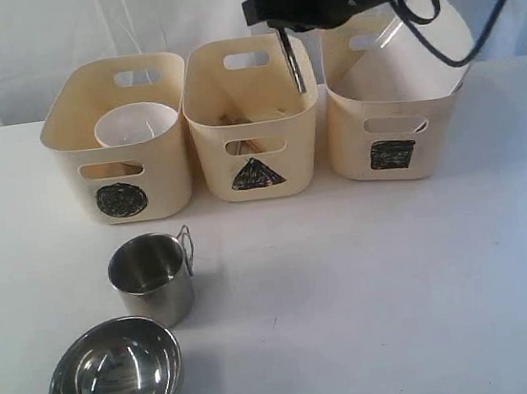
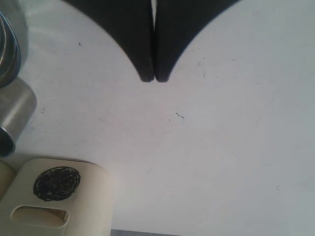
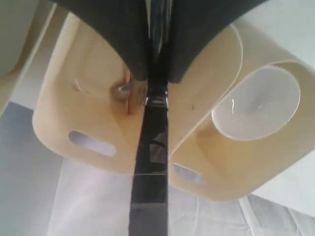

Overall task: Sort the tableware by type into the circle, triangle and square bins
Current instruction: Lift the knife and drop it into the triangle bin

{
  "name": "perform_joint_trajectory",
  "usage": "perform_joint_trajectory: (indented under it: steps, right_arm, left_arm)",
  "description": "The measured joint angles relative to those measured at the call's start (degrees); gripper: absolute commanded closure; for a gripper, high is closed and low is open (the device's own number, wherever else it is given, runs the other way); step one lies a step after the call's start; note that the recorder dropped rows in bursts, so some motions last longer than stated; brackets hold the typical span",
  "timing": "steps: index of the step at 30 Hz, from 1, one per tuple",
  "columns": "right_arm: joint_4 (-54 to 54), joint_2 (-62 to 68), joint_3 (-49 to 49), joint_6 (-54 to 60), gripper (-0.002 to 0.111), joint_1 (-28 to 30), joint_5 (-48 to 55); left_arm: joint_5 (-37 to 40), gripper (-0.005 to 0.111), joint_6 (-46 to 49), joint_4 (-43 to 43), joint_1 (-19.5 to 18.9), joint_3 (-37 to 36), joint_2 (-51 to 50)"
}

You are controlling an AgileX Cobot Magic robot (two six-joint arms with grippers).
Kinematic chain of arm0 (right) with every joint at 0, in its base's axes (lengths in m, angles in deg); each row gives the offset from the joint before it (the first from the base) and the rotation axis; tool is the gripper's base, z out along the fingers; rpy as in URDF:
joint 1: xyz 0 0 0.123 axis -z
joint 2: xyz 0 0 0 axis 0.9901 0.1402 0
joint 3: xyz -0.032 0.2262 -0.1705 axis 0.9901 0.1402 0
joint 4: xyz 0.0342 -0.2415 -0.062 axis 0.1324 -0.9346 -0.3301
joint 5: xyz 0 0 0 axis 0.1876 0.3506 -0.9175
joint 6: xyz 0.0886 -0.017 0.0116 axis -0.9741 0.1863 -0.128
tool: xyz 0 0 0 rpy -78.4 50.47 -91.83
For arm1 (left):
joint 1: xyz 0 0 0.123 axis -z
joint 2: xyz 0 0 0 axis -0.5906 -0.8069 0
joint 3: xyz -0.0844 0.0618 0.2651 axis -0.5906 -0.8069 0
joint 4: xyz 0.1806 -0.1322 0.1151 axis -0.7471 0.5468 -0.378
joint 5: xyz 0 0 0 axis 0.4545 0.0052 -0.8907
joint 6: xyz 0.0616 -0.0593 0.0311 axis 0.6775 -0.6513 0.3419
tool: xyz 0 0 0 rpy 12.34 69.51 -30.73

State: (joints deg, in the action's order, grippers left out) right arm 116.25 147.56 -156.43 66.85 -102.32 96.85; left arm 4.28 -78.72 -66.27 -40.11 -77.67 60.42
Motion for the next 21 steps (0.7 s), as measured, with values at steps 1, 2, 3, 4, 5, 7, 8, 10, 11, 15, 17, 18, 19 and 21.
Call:
perform_joint_trajectory:
  steps: [1, 2, 3, 4, 5, 7, 8, 10, 11, 15, 17, 18, 19, 21]
  right_arm:
    - [0.11, 1.53, -1.48, 0.10, 0.108, -0.47, -1.04]
    - [0.11, 3.03, -2.83, 0.08, 0.108, -0.78, -2.32]
    - [0.11, 4.23, -3.83, 0.08, 0.108, -1.29, -3.60]
    - [0.14, 5.69, -5.07, 0.08, 0.108, -1.56, -4.82]
    - [0.14, 7.10, -6.27, 0.08, 0.108, -1.75, -5.81]
    - [0.24, 9.77, -8.45, 0.08, 0.108, -1.87, -6.98]
    - [0.35, 11.05, -9.44, 0.08, 0.108, -1.87, -7.29]
    - [0.35, 13.39, -11.10, 0.08, 0.108, -1.87, -7.58]
    - [0.35, 14.19, -11.59, 0.08, 0.107, -1.87, -7.66]
    - [0.35, 16.56, -12.85, 0.08, 0.087, -1.87, -6.22]
    - [0.35, 16.99, -12.79, 0.08, 0.078, -1.87, -5.10]
    - [0.35, 16.99, -12.79, 0.08, 0.071, -1.87, -4.98]
    - [0.35, 16.99, -13.06, 0.08, 0.068, -1.87, -4.75]
    - [0.22, 16.99, -13.41, 0.08, 0.062, -1.87, -4.76]
  left_arm:
    - [0.00, 0.107, 0.00, 0.00, 0.00, 0.00, 0.00]
    - [0.00, 0.107, 0.00, 0.00, 0.00, 0.00, 0.00]
    - [0.00, 0.107, 0.00, 0.00, 0.00, 0.00, 0.00]
    - [0.00, 0.107, 0.00, 0.00, 0.00, 0.00, 0.00]
    - [0.00, 0.107, 0.00, 0.00, 0.00, 0.00, 0.00]
    - [0.00, 0.107, 0.00, 0.00, 0.00, 0.00, 0.00]
    - [0.00, 0.107, 0.00, 0.00, 0.00, 0.00, 0.00]
    - [0.00, 0.107, 0.00, 0.00, 0.00, 0.00, 0.00]
    - [0.00, 0.107, 0.00, 0.00, 0.00, 0.00, 0.00]
    - [0.00, 0.107, 0.00, 0.00, 0.00, 0.00, 0.00]
    - [0.00, 0.107, 0.00, 0.00, 0.00, 0.00, 0.00]
    - [0.00, 0.107, 0.00, 0.00, 0.00, 0.00, 0.00]
    - [0.00, 0.107, 0.00, 0.00, 0.00, 0.00, 0.00]
    - [0.00, 0.107, 0.00, 0.00, 0.00, 0.00, 0.00]
